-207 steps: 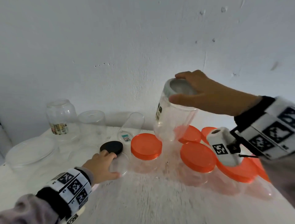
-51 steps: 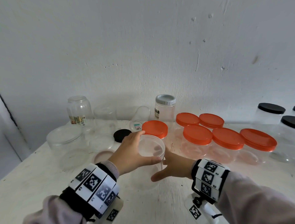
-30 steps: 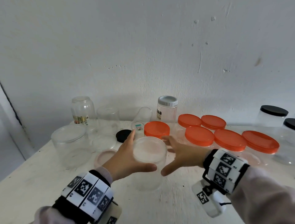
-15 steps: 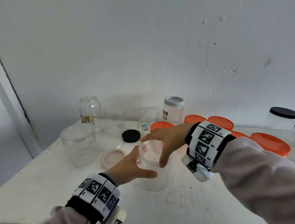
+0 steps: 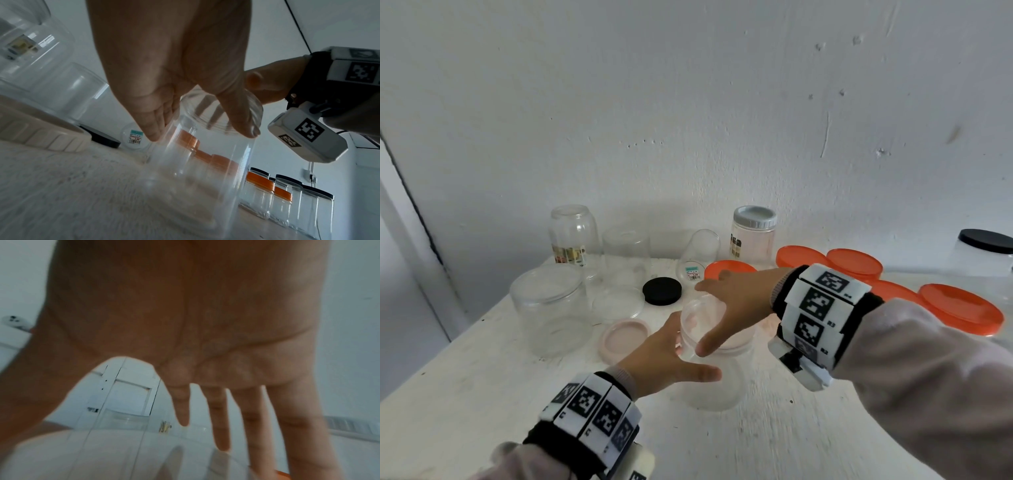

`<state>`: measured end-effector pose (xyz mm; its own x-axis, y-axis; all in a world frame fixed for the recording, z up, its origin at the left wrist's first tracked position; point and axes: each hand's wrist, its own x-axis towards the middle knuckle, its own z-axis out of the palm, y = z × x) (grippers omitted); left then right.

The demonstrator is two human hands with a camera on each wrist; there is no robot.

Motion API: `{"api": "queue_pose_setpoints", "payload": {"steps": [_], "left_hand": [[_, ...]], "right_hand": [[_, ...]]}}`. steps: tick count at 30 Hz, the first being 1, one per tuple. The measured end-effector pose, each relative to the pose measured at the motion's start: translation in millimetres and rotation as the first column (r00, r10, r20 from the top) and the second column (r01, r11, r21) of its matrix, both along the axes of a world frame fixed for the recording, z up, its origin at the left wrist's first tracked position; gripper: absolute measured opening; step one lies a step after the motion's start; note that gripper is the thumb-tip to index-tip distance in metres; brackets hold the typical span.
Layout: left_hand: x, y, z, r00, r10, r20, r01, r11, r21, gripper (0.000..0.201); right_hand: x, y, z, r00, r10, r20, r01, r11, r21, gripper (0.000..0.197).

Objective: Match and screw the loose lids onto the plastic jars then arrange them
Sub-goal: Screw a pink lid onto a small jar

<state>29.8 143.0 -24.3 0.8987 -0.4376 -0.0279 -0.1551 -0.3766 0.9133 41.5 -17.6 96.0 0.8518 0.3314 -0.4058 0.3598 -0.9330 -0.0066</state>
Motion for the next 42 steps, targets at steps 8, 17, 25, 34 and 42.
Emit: {"api": "queue_pose_setpoints", "payload": {"steps": [8,17,25,34,42], "left_hand": [[1.1,-0.1,-0.7,1.000,0.009,0.010,-0.009,1.000,0.004,0.102],[0.7,-0.5,-0.2,1.000,0.016,0.012,-0.016,1.000,0.017,0.100],[-0.6,-0.2,0.9,1.000,0.009,0.016,-0.009,1.000,0.014,0.104],[-0.1,-1.2,1.4,1.000,0.012,0.014,-0.013,1.000,0.017,0.094],[0.1,-0.5,-0.5,1.000,0.018,0.008,-0.018,1.000,0.013,0.095]], "right_hand": [[2.7,-1.7,4.7,0.997,0.032,-0.066,-0.027,0.996,0.085,0.088],[1.6,0.3,1.9,0.998,0.028,-0.048,-0.025,0.997,0.071,0.097],[0.4,1.4,1.3,1.000,-0.005,-0.003,0.006,1.000,0.029,0.089],[0.1,1.2,2.2,0.997,0.048,-0.060,-0.042,0.994,0.098,0.087],[2.3,-1.5,-2.5,0.999,-0.001,0.048,0.000,1.000,0.017,0.096]]}}
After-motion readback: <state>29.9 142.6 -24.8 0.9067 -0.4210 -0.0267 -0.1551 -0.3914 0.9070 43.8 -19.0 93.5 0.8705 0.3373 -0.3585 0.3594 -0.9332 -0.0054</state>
